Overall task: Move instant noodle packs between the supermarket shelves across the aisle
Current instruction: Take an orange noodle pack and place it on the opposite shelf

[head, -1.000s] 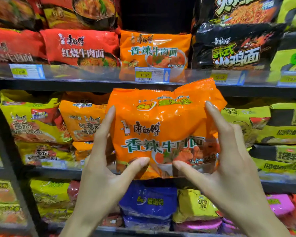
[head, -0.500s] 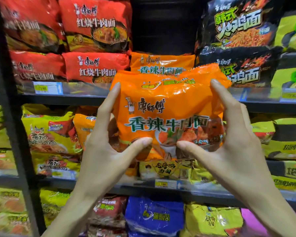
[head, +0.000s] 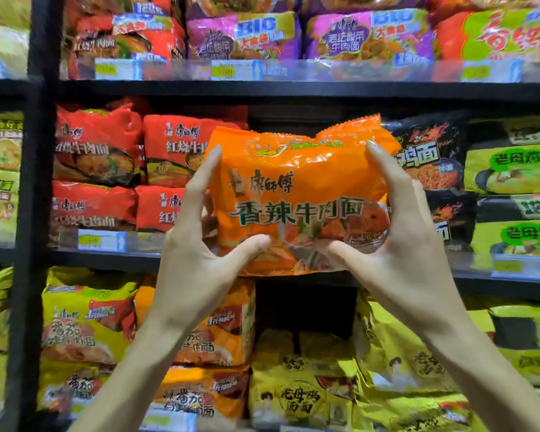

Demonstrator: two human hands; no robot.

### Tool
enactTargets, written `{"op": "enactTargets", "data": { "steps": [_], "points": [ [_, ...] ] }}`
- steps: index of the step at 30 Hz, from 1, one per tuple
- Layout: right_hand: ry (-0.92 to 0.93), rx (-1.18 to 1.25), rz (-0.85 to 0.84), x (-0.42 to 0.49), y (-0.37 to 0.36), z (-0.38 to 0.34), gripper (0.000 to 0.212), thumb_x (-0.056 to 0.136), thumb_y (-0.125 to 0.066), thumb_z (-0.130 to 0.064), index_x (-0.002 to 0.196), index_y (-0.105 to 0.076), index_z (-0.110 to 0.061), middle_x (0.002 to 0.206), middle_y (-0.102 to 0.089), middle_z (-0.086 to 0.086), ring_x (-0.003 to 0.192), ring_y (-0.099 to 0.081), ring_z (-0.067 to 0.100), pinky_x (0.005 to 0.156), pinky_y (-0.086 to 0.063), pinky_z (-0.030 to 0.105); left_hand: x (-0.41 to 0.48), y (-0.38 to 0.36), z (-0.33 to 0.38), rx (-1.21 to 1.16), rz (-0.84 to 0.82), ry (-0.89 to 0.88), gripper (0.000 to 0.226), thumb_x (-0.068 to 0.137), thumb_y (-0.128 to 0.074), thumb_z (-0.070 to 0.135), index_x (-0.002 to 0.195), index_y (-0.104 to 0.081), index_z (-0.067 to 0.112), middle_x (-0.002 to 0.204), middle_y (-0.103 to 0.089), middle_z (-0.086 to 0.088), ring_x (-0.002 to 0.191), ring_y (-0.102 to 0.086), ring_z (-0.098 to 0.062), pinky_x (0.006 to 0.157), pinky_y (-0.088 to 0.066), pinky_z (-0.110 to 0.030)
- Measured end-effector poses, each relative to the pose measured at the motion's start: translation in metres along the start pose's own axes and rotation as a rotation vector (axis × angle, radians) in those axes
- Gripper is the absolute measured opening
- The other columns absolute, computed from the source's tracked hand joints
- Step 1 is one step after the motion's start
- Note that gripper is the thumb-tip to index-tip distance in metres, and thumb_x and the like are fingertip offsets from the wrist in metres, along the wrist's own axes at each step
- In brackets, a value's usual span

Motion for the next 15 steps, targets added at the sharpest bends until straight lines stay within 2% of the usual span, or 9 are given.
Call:
{"op": "enactTargets", "data": {
  "steps": [2, 3, 6, 7, 8, 10, 13, 15],
  "points": [
    [0.003, -0.023, -0.012, 0.012, 0.000, 0.003, 0.096, 0.071, -0.077, -0.032, 0.153, -0.028, -0.033, 0.127, -0.047, -0.002, 0.107, -0.044, 0.000, 0.086, -0.036, -0.001, 0.011, -0.004, -0.009, 0.025, -0.015, -0.008, 0.098, 0.078, -0.085, 0.026, 0.157, -0.028, 0.031, 0.153, -0.045, 0.020, 0.137, -0.048, 0.002, 0.110, -0.046, -0.024],
    [0.007, -0.042, -0.015, 0.020, 0.000, 0.005, 0.099, 0.071, -0.078, -0.031, 0.155, -0.025, -0.032, 0.130, -0.047, 0.001, 0.107, -0.044, 0.001, 0.088, -0.038, 0.003, 0.020, -0.006, -0.010, 0.029, -0.015, -0.020, 0.098, 0.079, -0.085, 0.024, 0.158, -0.027, 0.027, 0.155, -0.043, 0.017, 0.138, -0.046, 0.002, 0.111, -0.045, -0.025],
    [0.016, -0.084, 0.012, 0.040, -0.003, 0.010, 0.100, 0.074, -0.082, -0.025, 0.155, -0.023, -0.032, 0.130, -0.047, 0.005, 0.108, -0.050, 0.012, 0.093, -0.049, 0.032, 0.043, -0.013, -0.012, 0.001, -0.030, -0.055, 0.096, 0.081, -0.084, 0.015, 0.158, -0.027, 0.017, 0.148, -0.039, 0.026, 0.130, -0.044, 0.019, 0.101, -0.045, -0.007],
    [0.014, -0.089, 0.016, 0.045, -0.004, 0.012, 0.101, 0.074, -0.082, -0.024, 0.155, -0.023, -0.032, 0.128, -0.046, 0.005, 0.108, -0.051, 0.016, 0.092, -0.051, 0.038, 0.049, -0.015, -0.016, 0.002, -0.039, -0.059, 0.096, 0.082, -0.084, 0.014, 0.158, -0.027, 0.017, 0.145, -0.041, 0.027, 0.126, -0.046, 0.020, 0.097, -0.045, -0.005],
    [0.019, -0.087, 0.022, 0.051, -0.004, 0.014, 0.100, 0.075, -0.082, -0.024, 0.155, -0.022, -0.032, 0.127, -0.046, 0.006, 0.109, -0.052, 0.018, 0.092, -0.053, 0.041, 0.055, -0.016, -0.016, 0.011, -0.043, -0.067, 0.095, 0.082, -0.084, 0.016, 0.158, -0.027, 0.019, 0.144, -0.044, 0.025, 0.125, -0.050, 0.017, 0.098, -0.048, -0.009],
    [0.040, -0.089, 0.041, 0.062, -0.004, 0.017, 0.100, 0.076, -0.081, -0.024, 0.156, -0.022, -0.030, 0.125, -0.046, 0.008, 0.108, -0.054, 0.021, 0.088, -0.055, 0.045, 0.068, -0.018, -0.017, 0.020, -0.048, -0.083, 0.096, 0.082, -0.085, 0.019, 0.158, -0.026, 0.020, 0.141, -0.050, 0.023, 0.124, -0.056, 0.011, 0.101, -0.051, -0.017],
    [0.074, -0.134, 0.073, 0.077, -0.006, 0.021, 0.099, 0.077, -0.080, -0.021, 0.156, -0.021, -0.025, 0.120, -0.046, 0.008, 0.101, -0.056, 0.024, 0.079, -0.056, 0.043, 0.088, -0.023, -0.022, 0.048, -0.040, -0.109, 0.095, 0.082, -0.084, 0.013, 0.157, -0.026, 0.016, 0.132, -0.048, 0.030, 0.114, -0.056, 0.020, 0.094, -0.046, -0.004],
    [0.093, -0.141, 0.093, 0.087, -0.008, 0.026, 0.098, 0.077, -0.078, -0.019, 0.156, -0.021, -0.024, 0.118, -0.042, 0.006, 0.102, -0.055, 0.026, 0.078, -0.056, 0.044, 0.098, -0.029, -0.026, 0.032, -0.039, -0.128, 0.094, 0.083, -0.083, 0.012, 0.157, -0.026, 0.016, 0.129, -0.052, 0.029, 0.111, -0.061, 0.013, 0.095, -0.051, -0.011]
  ]
}}
Point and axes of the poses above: each hand's wrist, its own x-axis towards the middle knuckle, its own y-axis out of the back of the hand, z = x × y, the point moved 10 cm from there along x, towards the middle knuckle
